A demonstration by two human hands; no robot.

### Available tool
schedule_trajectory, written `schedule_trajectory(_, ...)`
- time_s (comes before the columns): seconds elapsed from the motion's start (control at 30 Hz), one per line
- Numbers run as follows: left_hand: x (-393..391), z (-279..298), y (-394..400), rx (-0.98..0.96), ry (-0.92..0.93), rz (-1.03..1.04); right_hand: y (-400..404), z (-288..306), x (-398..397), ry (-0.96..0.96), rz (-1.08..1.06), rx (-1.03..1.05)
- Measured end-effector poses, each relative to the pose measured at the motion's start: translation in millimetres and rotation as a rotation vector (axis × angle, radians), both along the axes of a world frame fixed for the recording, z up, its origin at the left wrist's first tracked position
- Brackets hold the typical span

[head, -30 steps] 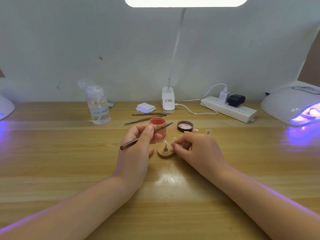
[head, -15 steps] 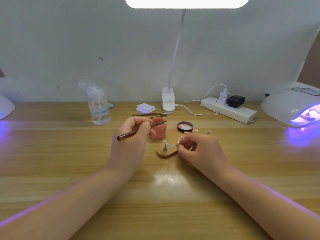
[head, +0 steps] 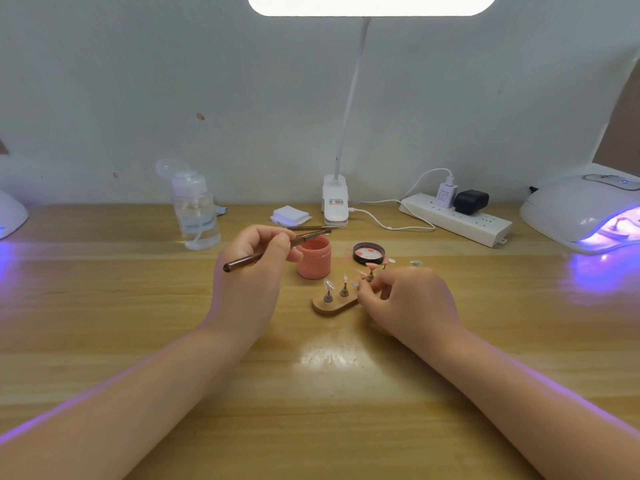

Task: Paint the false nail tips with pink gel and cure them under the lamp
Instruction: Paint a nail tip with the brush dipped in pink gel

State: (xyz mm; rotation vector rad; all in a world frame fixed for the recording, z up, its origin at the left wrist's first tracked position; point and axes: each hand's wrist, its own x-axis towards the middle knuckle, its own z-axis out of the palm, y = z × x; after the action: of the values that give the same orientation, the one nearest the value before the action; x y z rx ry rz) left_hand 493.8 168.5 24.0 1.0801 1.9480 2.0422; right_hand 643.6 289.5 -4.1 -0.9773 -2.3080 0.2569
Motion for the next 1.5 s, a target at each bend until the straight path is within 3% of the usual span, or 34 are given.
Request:
schedule_trajectory(0.13,-13,20,4,-0.099,0.128,0.007,4,0,-2,-0.042,-0.045,-0.017)
schedule_trajectory(0.3,-35,63,32,-0.513,0.280,0.040,9,-1,-5,-0.044,0.032,-0.095)
schedule_trajectory(0.4,-38,78,48,-0.678,0.298,-0.081,11,-1,-4,-0.039,0.050,-0.099)
schedule_trajectory(0.57,-40,81,67,-0.820,0.343,-0.116,7,-2,-4,-0.019,0.068,-0.008)
schedule_trajectory(0.7,-41,69,73,-0.910,0.314,-0.141,8,-4,-3,0.131,0.113,0.000)
schedule_trajectory(0.8,-45,68,72,-0.809,0.216,-0.130,4,-3,-3,0.261,0.186,-0.013)
schedule_trajectory(1.0,-62,72,49,-0.582,-0.151,-0.065,4,-2,-2,0.416,0.221,-0.146)
schedule_trajectory(1.13,-68,58,34,-0.556,-0.365,-0.096,4,-2,-2,0.462,0.243,-0.205)
schedule_trajectory(1.5,-76,41,21,-0.413,-0.501,-0.013,6,-3,-3,0.464,0.253,-0.180)
